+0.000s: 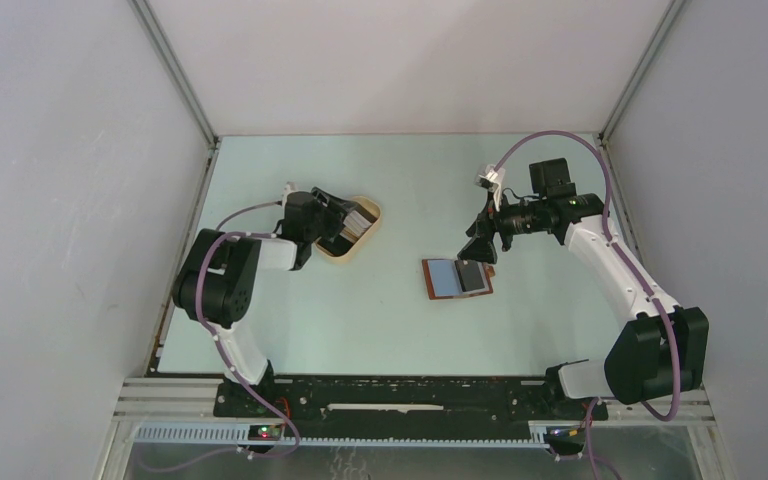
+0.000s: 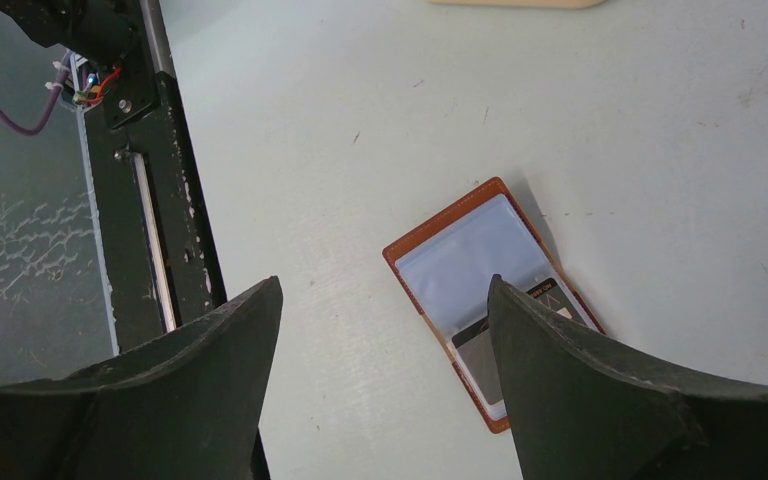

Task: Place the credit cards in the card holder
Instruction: Pick up the credit card from the storage box.

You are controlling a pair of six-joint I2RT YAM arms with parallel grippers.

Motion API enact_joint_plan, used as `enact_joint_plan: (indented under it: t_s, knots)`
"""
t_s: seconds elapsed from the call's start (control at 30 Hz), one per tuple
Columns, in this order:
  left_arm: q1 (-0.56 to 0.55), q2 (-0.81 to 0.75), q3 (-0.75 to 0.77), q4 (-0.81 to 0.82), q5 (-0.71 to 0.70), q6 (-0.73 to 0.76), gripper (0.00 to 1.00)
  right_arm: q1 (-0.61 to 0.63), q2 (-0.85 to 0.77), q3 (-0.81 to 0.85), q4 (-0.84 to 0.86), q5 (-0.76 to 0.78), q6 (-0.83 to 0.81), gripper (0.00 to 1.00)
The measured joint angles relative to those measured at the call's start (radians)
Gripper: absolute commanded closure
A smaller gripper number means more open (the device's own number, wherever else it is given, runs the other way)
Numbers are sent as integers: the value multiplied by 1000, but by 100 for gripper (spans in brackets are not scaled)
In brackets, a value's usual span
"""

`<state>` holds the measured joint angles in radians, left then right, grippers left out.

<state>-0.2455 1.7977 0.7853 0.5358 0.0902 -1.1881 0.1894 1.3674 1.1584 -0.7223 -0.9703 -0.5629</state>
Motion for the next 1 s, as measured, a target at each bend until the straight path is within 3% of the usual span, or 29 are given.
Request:
enact_joint_plan:
  t_s: [1.0]
  knots:
    - [0, 2, 0, -3, 11, 10, 35, 0, 0, 0, 0, 0, 0, 16]
